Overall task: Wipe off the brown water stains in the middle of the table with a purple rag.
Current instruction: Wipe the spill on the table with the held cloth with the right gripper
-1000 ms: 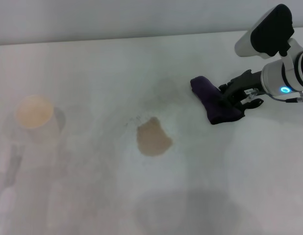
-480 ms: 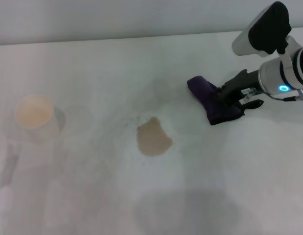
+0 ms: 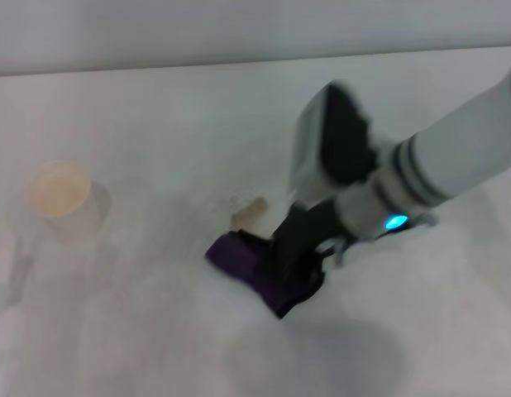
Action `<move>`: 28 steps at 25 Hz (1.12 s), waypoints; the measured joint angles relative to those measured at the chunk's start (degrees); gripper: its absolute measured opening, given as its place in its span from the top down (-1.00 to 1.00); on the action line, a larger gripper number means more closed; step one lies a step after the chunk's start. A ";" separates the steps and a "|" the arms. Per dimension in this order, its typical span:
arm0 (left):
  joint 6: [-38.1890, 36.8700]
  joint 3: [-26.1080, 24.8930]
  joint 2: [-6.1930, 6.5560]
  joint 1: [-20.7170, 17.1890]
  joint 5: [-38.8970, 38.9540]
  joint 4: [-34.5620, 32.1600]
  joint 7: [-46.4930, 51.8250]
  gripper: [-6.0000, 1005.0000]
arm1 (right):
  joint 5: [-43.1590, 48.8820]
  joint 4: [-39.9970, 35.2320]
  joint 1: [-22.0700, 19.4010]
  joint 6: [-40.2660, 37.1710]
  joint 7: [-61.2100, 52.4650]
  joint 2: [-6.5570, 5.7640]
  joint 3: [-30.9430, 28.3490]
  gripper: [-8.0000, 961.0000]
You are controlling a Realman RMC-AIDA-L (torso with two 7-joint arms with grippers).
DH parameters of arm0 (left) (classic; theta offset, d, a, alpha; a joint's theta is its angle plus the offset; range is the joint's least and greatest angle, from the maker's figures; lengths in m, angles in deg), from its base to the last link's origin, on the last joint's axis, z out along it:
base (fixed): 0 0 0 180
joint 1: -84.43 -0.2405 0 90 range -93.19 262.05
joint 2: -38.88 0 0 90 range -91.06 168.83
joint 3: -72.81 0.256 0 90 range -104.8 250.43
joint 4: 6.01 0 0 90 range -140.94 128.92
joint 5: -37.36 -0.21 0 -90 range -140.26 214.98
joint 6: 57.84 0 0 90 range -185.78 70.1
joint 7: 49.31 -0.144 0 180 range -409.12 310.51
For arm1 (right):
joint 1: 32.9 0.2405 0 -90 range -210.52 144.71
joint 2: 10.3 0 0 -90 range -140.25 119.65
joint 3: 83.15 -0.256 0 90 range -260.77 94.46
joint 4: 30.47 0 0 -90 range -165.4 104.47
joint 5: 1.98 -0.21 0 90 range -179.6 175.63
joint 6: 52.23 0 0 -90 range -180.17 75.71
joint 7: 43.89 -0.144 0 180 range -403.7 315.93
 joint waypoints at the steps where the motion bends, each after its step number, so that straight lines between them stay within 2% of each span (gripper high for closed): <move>1: 0.00 0.00 0.00 0.10 0.00 0.00 0.00 -0.77 | -0.49 0.02 0.39 -1.48 -0.12 0.06 2.64 0.79; 4: 0.00 0.00 0.00 0.44 0.00 -0.02 0.00 -0.77 | -1.22 0.43 1.57 -6.39 -0.66 0.14 8.59 0.78; 8: 0.01 0.00 0.00 0.71 0.00 -0.02 0.00 -0.77 | -0.88 3.05 2.85 -13.37 -1.75 0.05 9.78 0.77; 11: 0.02 0.00 0.00 0.79 -0.01 -0.02 0.00 -0.77 | -0.06 6.95 4.00 -17.47 -2.15 -0.27 5.91 0.76; 15: 0.01 0.00 0.00 0.82 -0.01 -0.02 0.00 -0.77 | 4.32 12.50 5.51 -20.49 -2.60 -0.33 -2.71 0.75; 18: -0.61 0.00 0.00 0.82 -0.01 -0.02 0.00 -0.77 | 6.20 14.17 5.85 -20.88 -3.48 -0.46 -7.28 0.74; 20: -0.96 0.00 0.01 0.81 -0.01 -0.02 0.00 -0.77 | 5.82 13.29 5.45 -19.38 -3.20 -0.44 -7.85 0.74; 22: -1.13 0.00 0.01 0.82 0.00 -0.01 0.00 -0.77 | 3.86 11.36 4.89 -16.42 -2.25 -0.11 -5.81 0.73; 26: -1.26 0.00 0.00 1.18 -0.01 -0.02 0.00 -0.77 | -5.68 7.90 5.09 -11.64 0.30 0.07 5.12 0.72; 28: -1.28 0.00 0.00 1.33 -0.01 -0.02 0.00 -0.77 | -7.98 6.68 5.30 -10.45 1.47 0.05 8.43 0.72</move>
